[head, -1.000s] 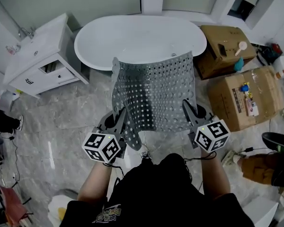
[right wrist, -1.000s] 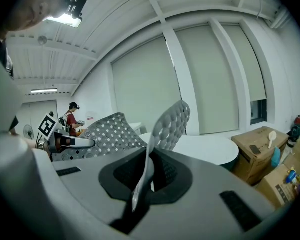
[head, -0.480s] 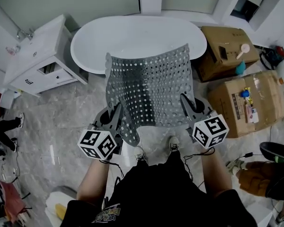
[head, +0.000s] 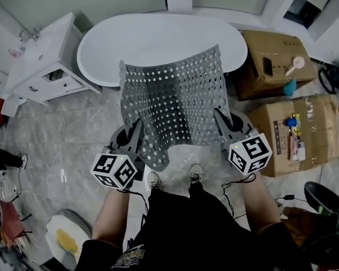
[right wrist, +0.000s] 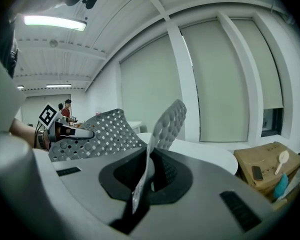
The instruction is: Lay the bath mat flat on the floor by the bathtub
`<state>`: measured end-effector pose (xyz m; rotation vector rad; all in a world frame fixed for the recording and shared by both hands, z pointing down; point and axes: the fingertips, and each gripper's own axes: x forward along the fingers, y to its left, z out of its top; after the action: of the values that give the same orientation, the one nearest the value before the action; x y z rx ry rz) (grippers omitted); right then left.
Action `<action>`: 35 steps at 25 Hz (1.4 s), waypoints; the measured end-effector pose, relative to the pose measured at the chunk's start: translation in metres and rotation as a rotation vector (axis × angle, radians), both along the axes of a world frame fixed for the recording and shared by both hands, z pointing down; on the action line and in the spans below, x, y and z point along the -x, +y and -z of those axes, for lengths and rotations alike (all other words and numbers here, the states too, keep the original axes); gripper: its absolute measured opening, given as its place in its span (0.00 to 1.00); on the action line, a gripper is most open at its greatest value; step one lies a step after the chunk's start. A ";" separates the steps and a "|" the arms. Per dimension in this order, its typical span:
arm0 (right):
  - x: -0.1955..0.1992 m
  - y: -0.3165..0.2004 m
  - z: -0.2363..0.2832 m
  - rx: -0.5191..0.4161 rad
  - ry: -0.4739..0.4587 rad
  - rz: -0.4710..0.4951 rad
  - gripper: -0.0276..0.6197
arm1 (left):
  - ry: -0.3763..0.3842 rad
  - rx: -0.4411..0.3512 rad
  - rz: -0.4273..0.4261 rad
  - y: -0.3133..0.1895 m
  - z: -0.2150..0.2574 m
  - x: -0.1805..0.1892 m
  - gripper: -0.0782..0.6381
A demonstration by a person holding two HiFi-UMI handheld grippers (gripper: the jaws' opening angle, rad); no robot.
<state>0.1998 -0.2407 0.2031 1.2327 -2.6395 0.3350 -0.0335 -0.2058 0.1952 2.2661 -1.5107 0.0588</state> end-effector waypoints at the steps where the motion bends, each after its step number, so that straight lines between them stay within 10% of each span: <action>1: -0.008 -0.004 -0.004 0.003 -0.003 0.001 0.09 | -0.003 0.001 0.006 -0.004 -0.003 -0.007 0.16; 10: -0.055 -0.030 -0.047 0.030 -0.035 -0.020 0.09 | -0.063 0.010 0.004 -0.029 -0.035 -0.049 0.16; 35: -0.035 -0.053 -0.278 0.170 0.024 -0.163 0.09 | -0.140 0.154 -0.012 -0.067 -0.284 0.000 0.15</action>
<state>0.2346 -0.2933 0.4809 1.3873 -2.4374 0.5551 -0.0331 -0.2733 0.4792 2.1878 -1.5058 0.3327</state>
